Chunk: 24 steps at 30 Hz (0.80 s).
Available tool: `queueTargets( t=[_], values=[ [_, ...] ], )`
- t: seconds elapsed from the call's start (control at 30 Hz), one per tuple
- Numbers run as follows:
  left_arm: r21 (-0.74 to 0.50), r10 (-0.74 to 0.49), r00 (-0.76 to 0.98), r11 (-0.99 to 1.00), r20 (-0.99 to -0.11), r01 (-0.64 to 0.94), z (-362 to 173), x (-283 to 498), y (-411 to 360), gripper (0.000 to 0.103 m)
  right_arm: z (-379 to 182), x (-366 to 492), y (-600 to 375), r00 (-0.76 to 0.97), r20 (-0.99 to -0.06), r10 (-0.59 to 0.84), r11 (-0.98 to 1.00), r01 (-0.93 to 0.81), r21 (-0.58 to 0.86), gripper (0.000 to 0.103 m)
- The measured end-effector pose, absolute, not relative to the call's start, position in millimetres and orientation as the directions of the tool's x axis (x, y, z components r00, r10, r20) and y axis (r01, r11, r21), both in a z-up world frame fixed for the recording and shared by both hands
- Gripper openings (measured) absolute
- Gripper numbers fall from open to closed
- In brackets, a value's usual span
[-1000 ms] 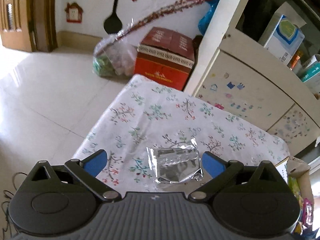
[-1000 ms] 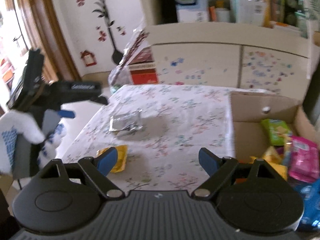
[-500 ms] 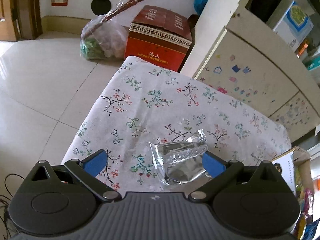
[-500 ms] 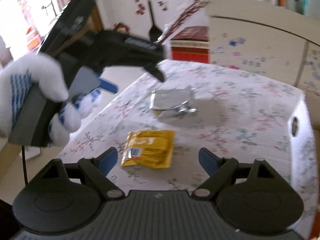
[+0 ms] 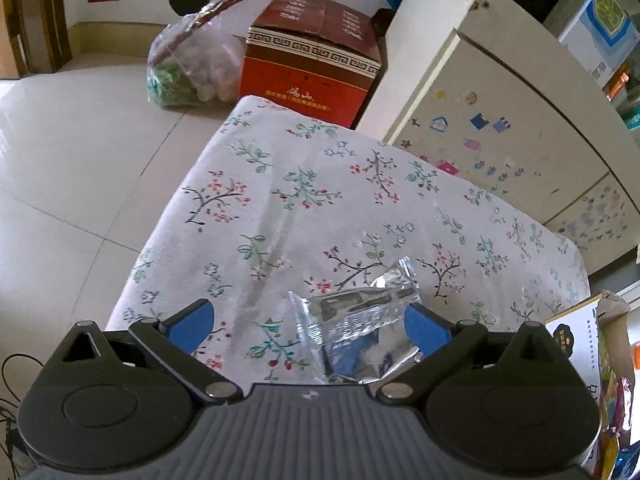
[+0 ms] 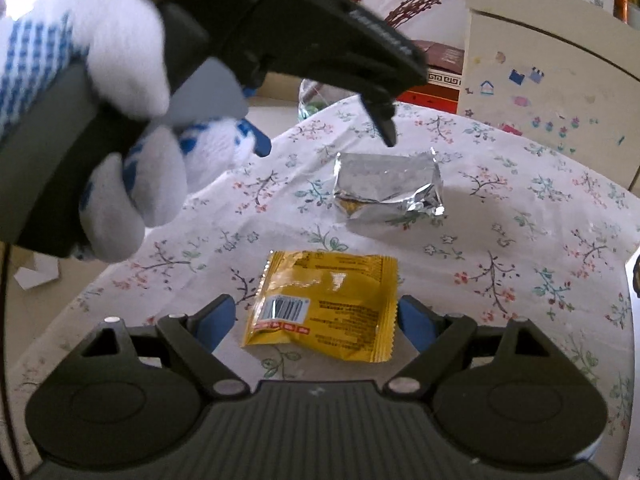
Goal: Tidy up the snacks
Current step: 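Grasp the silver foil packet with the left gripper while the right grasps the yellow packet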
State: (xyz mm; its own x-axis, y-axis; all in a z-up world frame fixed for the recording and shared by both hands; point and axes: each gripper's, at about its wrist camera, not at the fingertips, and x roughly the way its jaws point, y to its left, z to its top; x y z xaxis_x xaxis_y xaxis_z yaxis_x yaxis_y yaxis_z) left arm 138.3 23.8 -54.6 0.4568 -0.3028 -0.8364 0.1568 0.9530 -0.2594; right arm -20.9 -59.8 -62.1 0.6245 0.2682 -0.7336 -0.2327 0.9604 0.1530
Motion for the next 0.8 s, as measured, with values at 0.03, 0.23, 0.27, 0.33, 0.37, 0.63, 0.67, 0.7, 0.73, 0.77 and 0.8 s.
queueTargets(
  t=[0.03, 0.23, 0.27, 0.33, 0.37, 0.63, 0.67, 0.7, 0.73, 0.77, 0.8],
  values=[
    [-0.262, -0.307, 0.455, 0.952, -0.836, 0.161, -55.4, 139.2, 20.9, 0.103, -63.7, -21.3, -58.0, 0.631, -0.734, 0.249, 0.965, -0.224, 0.135, 0.088],
    [-0.255, -0.318, 0.442, 0.947, -0.839, 0.196, -60.9, 144.6, 2.6, 0.103, -61.6, -23.6, -72.6, 0.653, -0.710, 0.262, 0.965, -0.182, 0.188, 0.073],
    [-0.253, -0.317, 0.438, 0.947, -0.841, 0.199, -62.1, 145.2, -0.1, 0.103, -61.3, -23.7, -77.1, 0.655, -0.709, 0.260, 0.965, -0.166, 0.201, 0.071],
    [-0.247, -0.315, 0.432, 0.947, -0.845, 0.207, -63.2, 146.4, -5.9, 0.103, -60.4, -24.0, -83.6, 0.662, -0.708, 0.247, 0.968, -0.141, 0.207, 0.071],
    [-0.245, -0.315, 0.432, 0.947, -0.845, 0.209, -63.2, 146.9, -8.2, 0.103, -60.2, -24.1, -86.3, 0.663, -0.710, 0.237, 0.970, -0.127, 0.206, 0.071],
    [-0.180, -0.251, 0.420, 0.963, -0.872, 0.201, -70.1, 149.8, -24.4, 0.103, -60.9, -25.6, -102.7, 0.663, -0.715, 0.221, 0.971, -0.080, 0.226, 0.071],
    [-0.171, -0.241, 0.419, 0.965, -0.875, 0.197, -71.8, 150.4, -25.7, 0.103, -61.0, -25.6, -103.0, 0.664, -0.715, 0.220, 0.971, -0.080, 0.225, 0.071],
    [-0.171, -0.239, 0.418, 0.966, -0.876, 0.193, -73.0, 151.0, -26.5, 0.103, -61.1, -25.7, -103.6, 0.664, -0.715, 0.220, 0.971, -0.080, 0.224, 0.071],
    [-0.175, -0.239, 0.415, 0.967, -0.878, 0.187, -74.6, 151.9, -27.2, 0.103, -61.8, -25.8, -103.8, 0.664, -0.715, 0.220, 0.971, -0.079, 0.225, 0.071],
    [-0.177, -0.237, 0.413, 0.968, -0.880, 0.179, -76.1, 152.7, -28.0, 0.103, -62.0, -25.8, -104.5, 0.664, -0.715, 0.220, 0.971, -0.078, 0.226, 0.071],
    [-0.177, -0.236, 0.411, 0.968, -0.881, 0.175, -77.8, 153.7, -29.2, 0.103, -61.9, -25.9, -104.6, 0.664, -0.715, 0.218, 0.971, -0.077, 0.225, 0.071]
  ],
)
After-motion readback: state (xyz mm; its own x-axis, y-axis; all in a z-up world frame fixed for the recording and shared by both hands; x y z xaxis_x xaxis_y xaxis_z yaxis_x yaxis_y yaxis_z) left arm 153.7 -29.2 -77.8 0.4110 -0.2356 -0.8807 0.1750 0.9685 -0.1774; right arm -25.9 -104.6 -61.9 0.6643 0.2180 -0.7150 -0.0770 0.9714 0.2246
